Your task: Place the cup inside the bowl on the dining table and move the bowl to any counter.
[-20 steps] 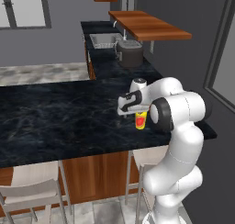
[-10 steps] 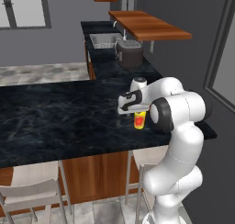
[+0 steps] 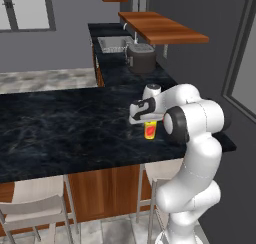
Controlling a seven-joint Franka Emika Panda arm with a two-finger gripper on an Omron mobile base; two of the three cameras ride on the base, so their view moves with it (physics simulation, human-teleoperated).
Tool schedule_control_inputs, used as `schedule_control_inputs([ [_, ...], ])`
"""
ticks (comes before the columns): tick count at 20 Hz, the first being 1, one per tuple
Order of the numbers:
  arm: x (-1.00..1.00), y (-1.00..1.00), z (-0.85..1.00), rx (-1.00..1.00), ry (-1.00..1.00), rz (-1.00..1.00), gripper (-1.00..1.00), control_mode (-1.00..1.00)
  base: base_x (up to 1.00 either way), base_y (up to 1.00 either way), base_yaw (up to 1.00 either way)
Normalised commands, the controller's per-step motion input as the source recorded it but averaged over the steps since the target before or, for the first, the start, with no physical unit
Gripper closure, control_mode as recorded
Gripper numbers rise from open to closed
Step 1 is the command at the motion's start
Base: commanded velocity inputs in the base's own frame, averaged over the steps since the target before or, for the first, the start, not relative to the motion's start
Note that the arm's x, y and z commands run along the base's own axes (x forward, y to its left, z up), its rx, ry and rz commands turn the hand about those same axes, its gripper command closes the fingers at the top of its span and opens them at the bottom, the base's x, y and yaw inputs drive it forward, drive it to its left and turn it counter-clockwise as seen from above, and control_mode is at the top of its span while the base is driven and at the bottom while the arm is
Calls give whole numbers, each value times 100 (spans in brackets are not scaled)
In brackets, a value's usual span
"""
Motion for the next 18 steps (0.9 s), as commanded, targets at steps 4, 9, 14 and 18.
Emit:
schedule_control_inputs([
  [4, -1, -3, 8, 0, -6, 6, 100, -100, 0, 0, 0],
  [9, -2, -1, 24, 0, -3, 6, 100, -100, 0, 0, 0],
  [14, -3, 0, 32, 0, 0, 5, 100, -100, 0, 0, 0],
  [18, -21, 0, 32, 0, 0, 1, 100, -100, 0, 0, 0],
])
